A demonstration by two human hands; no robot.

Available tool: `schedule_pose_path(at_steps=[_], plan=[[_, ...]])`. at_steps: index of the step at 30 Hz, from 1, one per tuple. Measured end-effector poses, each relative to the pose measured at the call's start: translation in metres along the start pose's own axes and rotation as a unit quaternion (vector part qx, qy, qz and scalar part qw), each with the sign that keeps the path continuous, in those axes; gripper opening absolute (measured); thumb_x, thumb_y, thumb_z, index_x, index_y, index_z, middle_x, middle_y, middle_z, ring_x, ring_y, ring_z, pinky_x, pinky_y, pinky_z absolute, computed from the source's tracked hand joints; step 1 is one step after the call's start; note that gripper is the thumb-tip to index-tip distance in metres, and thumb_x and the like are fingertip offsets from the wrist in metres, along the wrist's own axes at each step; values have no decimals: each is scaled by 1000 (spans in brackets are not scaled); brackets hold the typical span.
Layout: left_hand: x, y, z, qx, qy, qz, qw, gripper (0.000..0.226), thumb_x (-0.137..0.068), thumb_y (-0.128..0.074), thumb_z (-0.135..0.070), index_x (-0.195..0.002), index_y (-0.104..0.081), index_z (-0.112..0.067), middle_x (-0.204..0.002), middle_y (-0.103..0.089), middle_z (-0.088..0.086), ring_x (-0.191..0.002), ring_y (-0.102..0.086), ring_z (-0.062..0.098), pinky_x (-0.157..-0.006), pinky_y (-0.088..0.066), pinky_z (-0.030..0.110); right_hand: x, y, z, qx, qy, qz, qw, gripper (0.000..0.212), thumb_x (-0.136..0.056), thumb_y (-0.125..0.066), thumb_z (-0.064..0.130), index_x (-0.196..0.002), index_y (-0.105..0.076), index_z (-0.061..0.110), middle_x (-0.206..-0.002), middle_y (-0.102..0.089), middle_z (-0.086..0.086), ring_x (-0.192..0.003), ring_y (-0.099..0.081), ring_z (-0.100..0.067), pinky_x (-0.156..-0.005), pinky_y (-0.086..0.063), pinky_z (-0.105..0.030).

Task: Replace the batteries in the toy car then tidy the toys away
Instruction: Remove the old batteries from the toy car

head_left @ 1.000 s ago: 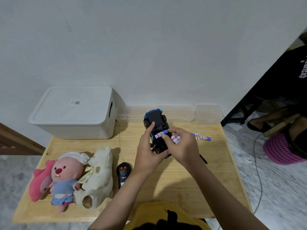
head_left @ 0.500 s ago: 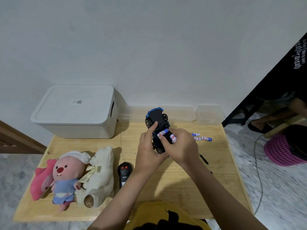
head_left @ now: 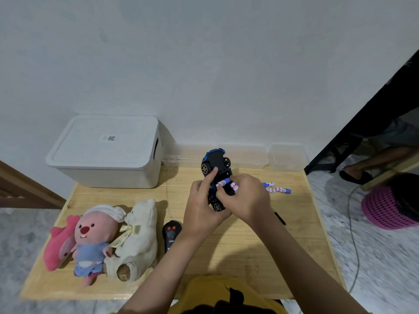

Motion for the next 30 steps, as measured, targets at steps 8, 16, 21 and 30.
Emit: schedule_pose_path(at_steps=[8, 16, 21, 30], plan=[[1, 3, 5, 6, 9, 7, 1000, 99, -58, -86, -19, -143, -37, -32, -111, -54, 0, -104, -50, -2, -85, -51, 30, 0, -3, 2, 9, 15, 2, 1000, 29, -75, -53, 42, -66, -59, 15, -61, -58, 0, -61, -53, -19, -45, -30, -24], [4, 11, 7, 51, 41, -3, 998, 97, -57, -85, -23, -139, -38, -40, -124, -51, -29, -115, -54, 12, -83, -55, 37, -1, -5, 0, -19, 116, 57, 991, 38, -86, -60, 41, -123, -59, 33, -114, -65, 6, -108, -58, -15, -85, -49, -35], [7, 10, 9, 72, 74, 35, 994, 98, -58, -85, -19, -135, -36, -52, -124, -50, -20, -101, -60, 19, -80, -56, 32, -5, -6, -1, 5, 151, 34, 988, 25, -88, -60, 35, -112, -66, 34, -105, -66, 6, -97, -61, -17, -77, -50, -35], [13, 3, 12, 66, 95, 89, 989, 97, -64, -83, -15, -137, -31, -53, -124, -42, -40, -110, -58, 13, -88, -54, 34, 8, 12, -12, -179, 187, -72, 963, 16, -81, -66, 28, -94, -71, 20, -80, -62, 7, -76, -58, -7, -67, -48, -28]])
Point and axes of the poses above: each hand's wrist, its own x-axis away from the middle knuckle, its own y-axis out of the back of the hand, z = x × y, the point moved 7 cm from there along -x, towards the middle knuckle
